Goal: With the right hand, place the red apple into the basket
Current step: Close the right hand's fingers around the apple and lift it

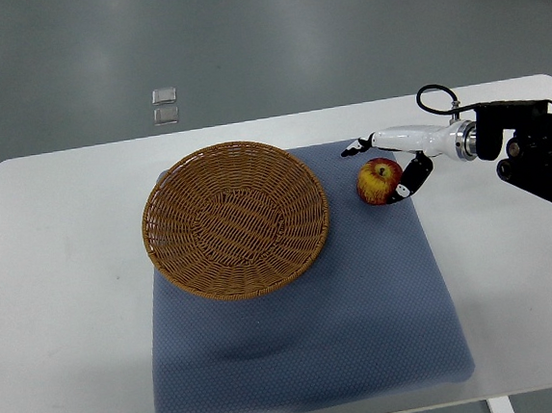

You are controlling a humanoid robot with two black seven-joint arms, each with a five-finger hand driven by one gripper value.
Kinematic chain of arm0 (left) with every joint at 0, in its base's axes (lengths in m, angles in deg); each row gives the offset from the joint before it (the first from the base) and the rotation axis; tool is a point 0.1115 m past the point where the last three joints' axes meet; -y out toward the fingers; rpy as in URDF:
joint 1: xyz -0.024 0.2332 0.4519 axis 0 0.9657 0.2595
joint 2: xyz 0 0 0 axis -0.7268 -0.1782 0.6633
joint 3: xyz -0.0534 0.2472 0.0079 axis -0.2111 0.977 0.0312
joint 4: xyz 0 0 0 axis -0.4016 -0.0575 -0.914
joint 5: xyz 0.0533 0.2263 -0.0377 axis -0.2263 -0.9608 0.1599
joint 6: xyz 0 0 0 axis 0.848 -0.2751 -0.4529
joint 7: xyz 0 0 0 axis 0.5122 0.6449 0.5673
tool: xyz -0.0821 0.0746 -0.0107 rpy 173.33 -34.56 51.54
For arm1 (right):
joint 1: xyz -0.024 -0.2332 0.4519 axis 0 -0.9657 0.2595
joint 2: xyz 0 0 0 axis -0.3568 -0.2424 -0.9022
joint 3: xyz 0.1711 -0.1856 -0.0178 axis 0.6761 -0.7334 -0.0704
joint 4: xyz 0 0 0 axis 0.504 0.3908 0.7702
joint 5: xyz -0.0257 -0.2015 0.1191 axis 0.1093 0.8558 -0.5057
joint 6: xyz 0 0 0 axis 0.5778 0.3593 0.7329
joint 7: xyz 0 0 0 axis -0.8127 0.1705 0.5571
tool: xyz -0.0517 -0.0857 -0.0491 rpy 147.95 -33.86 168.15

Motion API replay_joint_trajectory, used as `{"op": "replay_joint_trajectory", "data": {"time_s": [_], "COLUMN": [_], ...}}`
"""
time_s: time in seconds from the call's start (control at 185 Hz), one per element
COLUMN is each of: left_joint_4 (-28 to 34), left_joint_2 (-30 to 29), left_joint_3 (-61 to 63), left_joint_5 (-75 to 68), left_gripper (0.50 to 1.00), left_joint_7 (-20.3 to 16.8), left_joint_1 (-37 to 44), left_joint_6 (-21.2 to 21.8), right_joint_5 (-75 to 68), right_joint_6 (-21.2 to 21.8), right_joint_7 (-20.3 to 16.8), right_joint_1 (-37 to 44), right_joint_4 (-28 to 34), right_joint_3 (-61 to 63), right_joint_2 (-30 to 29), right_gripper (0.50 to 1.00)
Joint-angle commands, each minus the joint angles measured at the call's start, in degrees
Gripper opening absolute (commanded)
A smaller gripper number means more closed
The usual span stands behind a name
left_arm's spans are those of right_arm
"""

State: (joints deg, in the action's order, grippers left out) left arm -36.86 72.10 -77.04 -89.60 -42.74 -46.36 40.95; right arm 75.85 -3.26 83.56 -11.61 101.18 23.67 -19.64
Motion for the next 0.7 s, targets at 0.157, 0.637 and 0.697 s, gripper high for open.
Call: {"op": "replay_joint_trajectory", "data": {"time_s": [0.157,0.637,0.697], "left_joint_4": [0.0,0.1,0.1], "left_joint_2": [0.0,0.0,0.0], "left_joint_3": [-0.1,-0.1,-0.1], "left_joint_5": [0.0,0.0,0.0], "left_gripper": [1.000,1.000,1.000], "left_joint_7": [0.0,0.0,0.0], "left_joint_1": [0.0,0.0,0.0], "left_joint_6": [0.0,0.0,0.0], "right_joint_5": [0.2,0.6,0.5], "right_joint_6": [-0.9,-5.1,-5.3], "right_joint_7": [0.2,0.3,0.4], "right_joint_1": [0.1,1.8,3.2], "right_joint_4": [0.0,-1.3,-1.3], "right_joint_3": [-3.7,-6.0,-5.8], "right_joint_2": [-0.1,-0.5,-0.6], "right_gripper": [0.905,0.582,0.578]}}
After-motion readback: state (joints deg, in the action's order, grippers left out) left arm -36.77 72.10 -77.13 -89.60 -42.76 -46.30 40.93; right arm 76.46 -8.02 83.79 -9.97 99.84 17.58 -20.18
